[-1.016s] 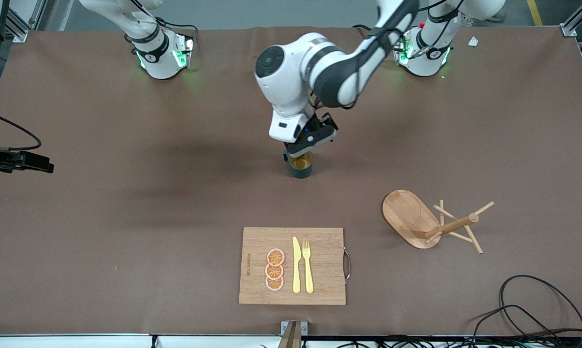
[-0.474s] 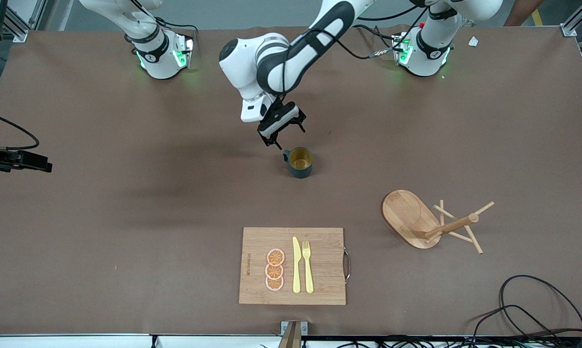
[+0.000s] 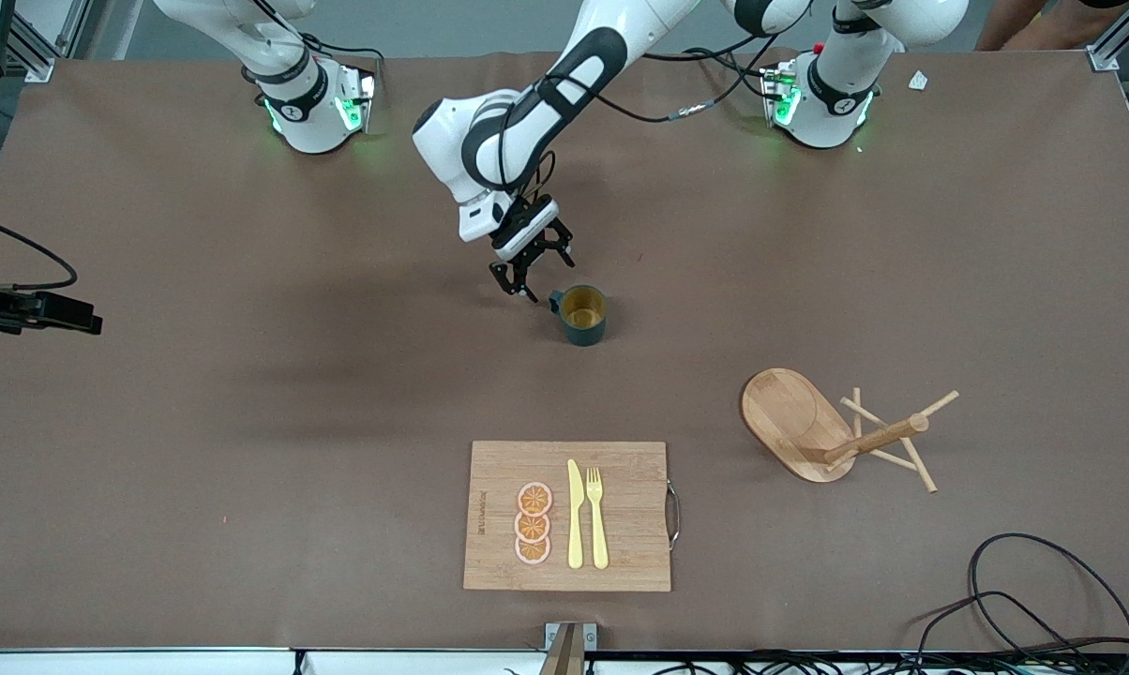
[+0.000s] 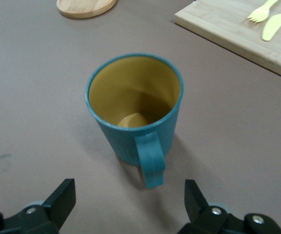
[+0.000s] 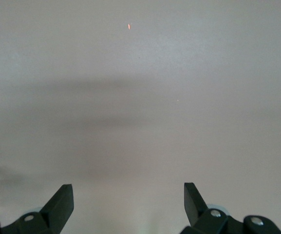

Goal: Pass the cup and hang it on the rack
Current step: 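Lower the left gripper onto the mug handle and close on it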

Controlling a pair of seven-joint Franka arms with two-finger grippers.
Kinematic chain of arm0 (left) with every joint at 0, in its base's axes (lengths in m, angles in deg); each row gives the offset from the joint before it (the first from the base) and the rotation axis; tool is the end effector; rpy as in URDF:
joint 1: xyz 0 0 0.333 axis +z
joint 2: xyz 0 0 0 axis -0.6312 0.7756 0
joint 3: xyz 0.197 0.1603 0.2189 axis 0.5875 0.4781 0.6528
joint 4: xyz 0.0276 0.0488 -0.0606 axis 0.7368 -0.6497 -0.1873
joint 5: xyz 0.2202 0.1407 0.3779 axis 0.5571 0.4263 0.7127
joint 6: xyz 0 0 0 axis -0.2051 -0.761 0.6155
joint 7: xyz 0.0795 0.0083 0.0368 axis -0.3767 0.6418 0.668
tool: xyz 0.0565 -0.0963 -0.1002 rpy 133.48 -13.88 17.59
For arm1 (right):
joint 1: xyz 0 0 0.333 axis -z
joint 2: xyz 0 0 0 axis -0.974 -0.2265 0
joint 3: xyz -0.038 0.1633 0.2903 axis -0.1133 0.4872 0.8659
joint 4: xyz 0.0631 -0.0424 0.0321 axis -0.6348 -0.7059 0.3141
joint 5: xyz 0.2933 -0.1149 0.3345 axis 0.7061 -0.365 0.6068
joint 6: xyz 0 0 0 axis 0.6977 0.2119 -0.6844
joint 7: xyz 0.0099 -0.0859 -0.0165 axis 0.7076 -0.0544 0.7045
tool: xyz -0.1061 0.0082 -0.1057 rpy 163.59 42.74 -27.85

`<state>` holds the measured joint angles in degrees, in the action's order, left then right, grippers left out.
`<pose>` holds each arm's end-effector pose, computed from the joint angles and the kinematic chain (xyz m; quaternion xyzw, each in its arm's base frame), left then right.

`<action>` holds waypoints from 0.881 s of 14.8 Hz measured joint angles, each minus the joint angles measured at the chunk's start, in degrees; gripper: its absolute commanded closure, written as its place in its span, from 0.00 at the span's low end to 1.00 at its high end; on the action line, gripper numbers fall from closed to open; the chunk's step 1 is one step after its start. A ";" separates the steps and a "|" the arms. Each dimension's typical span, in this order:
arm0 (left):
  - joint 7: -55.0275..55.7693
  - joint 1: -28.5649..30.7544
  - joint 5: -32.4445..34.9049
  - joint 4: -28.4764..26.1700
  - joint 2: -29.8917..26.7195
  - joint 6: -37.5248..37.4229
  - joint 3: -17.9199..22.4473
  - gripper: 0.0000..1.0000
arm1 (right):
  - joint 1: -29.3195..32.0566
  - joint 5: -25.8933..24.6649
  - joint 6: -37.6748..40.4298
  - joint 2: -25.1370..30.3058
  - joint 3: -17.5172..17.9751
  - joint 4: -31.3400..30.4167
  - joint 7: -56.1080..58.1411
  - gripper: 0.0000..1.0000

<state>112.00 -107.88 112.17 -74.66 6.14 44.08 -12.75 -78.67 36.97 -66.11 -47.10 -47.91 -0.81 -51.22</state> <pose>0.3657 -0.6864 0.1112 -0.8651 -0.3590 -0.3129 0.1574 0.6958 -0.0719 0.5348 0.9978 -0.0050 -0.0653 0.0084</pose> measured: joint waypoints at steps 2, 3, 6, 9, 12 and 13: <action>2.09 -0.47 0.01 1.50 1.83 0.02 1.15 0.07 | 0.00 0.11 0.03 0.01 0.13 0.12 -0.61 0.00; 2.63 -0.72 0.01 2.07 2.45 0.03 1.75 0.09 | 0.00 0.13 0.06 0.03 0.22 0.13 -1.56 0.00; 3.06 -0.90 0.01 2.91 3.04 0.13 2.65 0.15 | 0.03 0.17 0.29 0.37 1.21 0.28 -4.11 0.00; 3.06 -0.90 0.01 3.14 3.05 0.30 2.85 0.30 | 0.23 0.17 1.01 0.72 2.84 0.55 -7.22 0.00; 3.06 -1.00 0.01 3.22 3.06 0.30 2.85 0.36 | 0.77 0.19 1.16 1.91 5.92 0.72 -10.54 0.00; 3.06 -1.04 0.01 3.22 3.06 0.30 2.85 0.38 | 0.86 0.19 1.18 2.28 6.48 0.72 -11.00 0.00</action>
<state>115.06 -108.92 112.18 -71.44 9.20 44.38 -9.90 -77.82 37.16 -64.93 -44.83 -41.42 -0.08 -62.22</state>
